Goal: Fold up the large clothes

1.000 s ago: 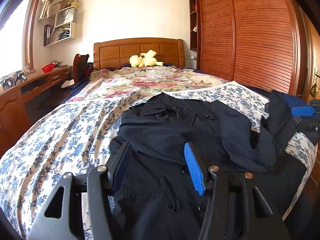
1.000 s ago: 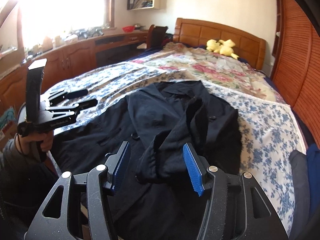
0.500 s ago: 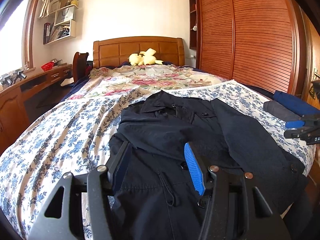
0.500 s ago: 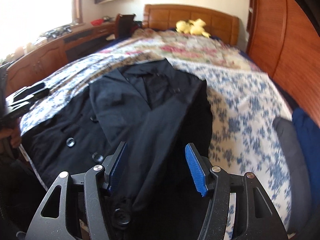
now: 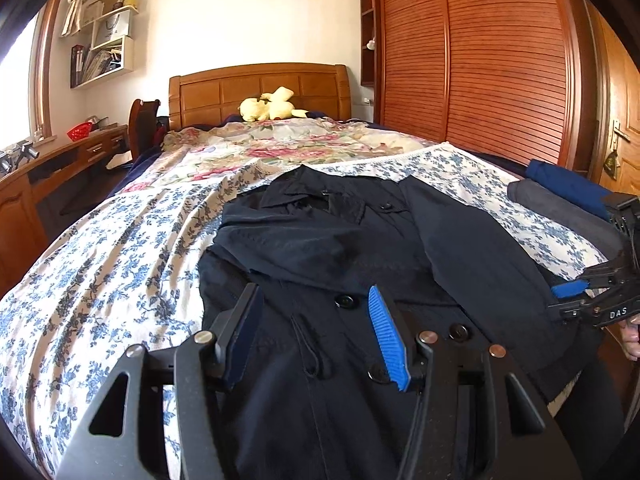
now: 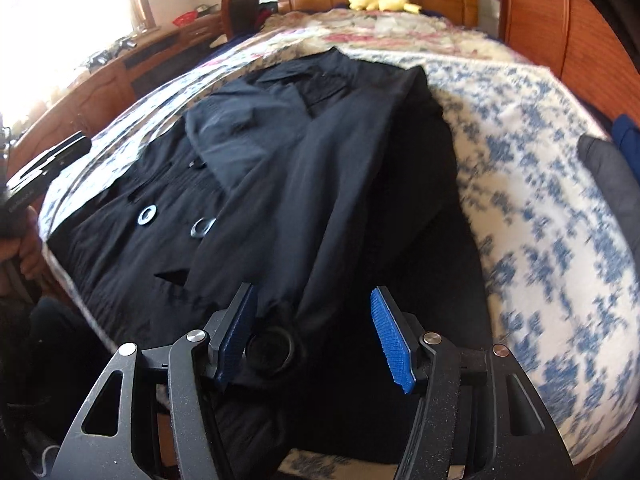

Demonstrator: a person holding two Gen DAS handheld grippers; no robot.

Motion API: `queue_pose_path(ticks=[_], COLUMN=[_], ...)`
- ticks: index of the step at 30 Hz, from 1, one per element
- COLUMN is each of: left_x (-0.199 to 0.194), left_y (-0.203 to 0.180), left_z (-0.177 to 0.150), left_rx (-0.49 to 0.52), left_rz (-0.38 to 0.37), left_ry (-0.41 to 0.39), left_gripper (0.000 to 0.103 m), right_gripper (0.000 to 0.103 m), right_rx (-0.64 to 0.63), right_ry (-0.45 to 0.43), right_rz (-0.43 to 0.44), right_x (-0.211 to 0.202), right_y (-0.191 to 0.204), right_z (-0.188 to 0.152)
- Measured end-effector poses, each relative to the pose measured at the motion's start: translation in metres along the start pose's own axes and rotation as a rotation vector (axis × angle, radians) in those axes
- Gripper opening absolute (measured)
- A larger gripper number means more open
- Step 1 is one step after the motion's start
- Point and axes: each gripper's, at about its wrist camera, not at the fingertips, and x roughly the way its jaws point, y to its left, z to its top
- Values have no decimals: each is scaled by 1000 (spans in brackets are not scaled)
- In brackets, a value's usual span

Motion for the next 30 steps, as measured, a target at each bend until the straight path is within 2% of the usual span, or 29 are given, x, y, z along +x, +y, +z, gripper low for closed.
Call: queue_pose_path(ticks=[1, 2, 3, 4, 7, 11, 15, 23, 24, 26, 27, 28, 30], left_x=[-1, -2, -3, -4, -9, -18, -27, -33, -33, -34, -34, -35, -34], left_y=[-1, -2, -2, -2, 1, 12, 22, 24, 23, 21, 19, 18, 14], left_z=[-1, -2, -3, -4, -7, -10, -12, -18, -18, -19, -19, -19, -20], left_rx=[1, 1, 0, -1, -9, -42, -68, -87, -84, -79, -78, -77, -79], left_rz=[-2, -3, -3, -2, 9, 26, 48, 94, 97, 100, 101, 102, 99], left_ry=[0, 1, 2, 3, 4, 0, -5, 16, 18, 22, 25, 27, 35], left_gripper=[54, 54, 54, 54, 54, 54, 54, 54, 54, 54, 54, 54, 54], right_gripper=[43, 33, 14, 8, 7, 7, 7, 9, 12, 27, 45, 54, 55], right_rx=[6, 6, 4, 1, -36, -104, -166, -189, -193, -196, -192, -189, -185], right_ry=[10, 18, 25, 21, -35, -105, -142, -165, -162, -166, -175, -184, -204], right_rz=[34, 58, 80, 92, 125, 172, 215, 237, 236, 240, 236, 241, 261], right_x=[2, 4, 6, 6, -1, -9, 1, 27, 28, 27, 24, 22, 13], right_y=[1, 2, 5, 7, 22, 53, 87, 122, 124, 124, 122, 121, 114], right_z=[-1, -2, -1, 0, 14, 41, 72, 109, 112, 117, 118, 119, 118])
